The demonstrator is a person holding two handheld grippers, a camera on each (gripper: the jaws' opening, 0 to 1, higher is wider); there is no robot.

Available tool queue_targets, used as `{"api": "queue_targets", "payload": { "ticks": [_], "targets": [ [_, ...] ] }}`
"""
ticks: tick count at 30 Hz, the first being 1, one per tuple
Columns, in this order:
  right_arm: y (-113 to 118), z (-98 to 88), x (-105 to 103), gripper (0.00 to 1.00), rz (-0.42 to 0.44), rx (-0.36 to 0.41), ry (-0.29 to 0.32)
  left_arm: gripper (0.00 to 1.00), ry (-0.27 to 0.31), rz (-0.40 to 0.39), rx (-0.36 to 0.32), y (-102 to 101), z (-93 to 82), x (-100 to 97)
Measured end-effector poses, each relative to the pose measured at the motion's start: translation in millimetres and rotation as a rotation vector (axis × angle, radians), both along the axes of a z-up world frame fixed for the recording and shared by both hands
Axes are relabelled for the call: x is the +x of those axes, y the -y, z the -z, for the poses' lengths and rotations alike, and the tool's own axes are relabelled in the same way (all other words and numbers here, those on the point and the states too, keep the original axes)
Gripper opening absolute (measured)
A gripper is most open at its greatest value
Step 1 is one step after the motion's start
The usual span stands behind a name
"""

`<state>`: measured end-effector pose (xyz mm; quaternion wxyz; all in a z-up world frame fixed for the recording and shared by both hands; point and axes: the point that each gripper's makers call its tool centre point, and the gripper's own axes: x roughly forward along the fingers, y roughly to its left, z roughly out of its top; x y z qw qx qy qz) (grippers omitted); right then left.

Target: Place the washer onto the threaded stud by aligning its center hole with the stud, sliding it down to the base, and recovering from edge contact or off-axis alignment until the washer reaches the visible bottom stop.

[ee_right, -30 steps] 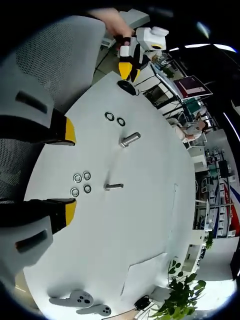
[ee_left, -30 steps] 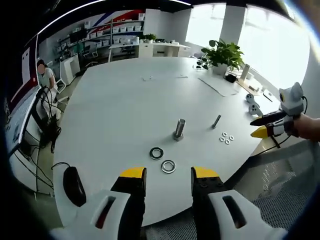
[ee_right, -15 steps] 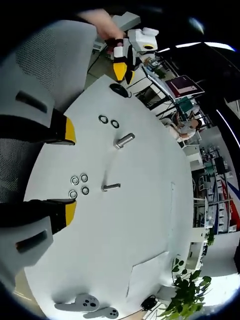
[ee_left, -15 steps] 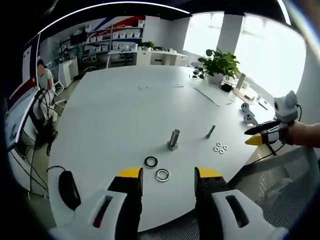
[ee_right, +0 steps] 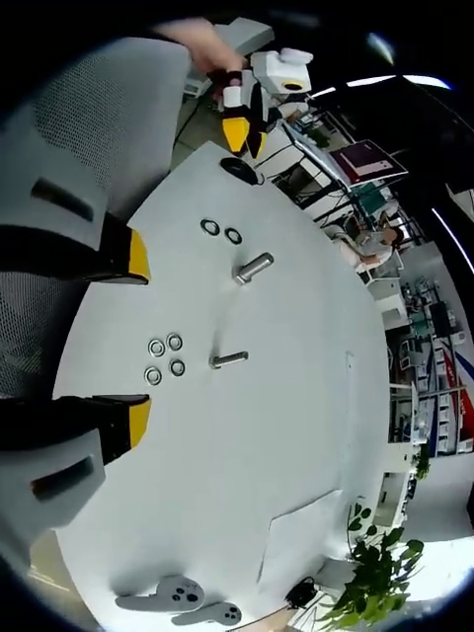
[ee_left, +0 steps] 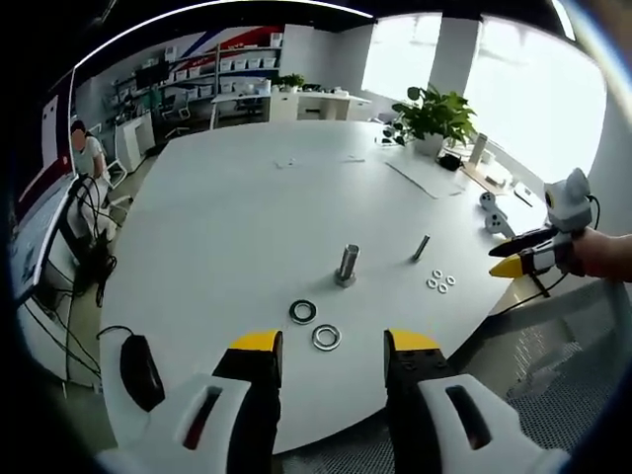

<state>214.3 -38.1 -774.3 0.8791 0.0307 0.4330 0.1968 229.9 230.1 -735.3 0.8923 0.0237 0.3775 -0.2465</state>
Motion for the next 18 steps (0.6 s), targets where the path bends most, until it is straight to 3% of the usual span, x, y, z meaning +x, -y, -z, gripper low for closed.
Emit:
{"api": "queue_targets", "payload": {
  "ticks": [18],
  "targets": [
    [-3.7, -2.8, 1.1, 0.48, -0.022, -0.004, 0.013, 0.38, -0.05, 0.046, 0.061, 4.5, 10.5, -7.3]
  ]
}}
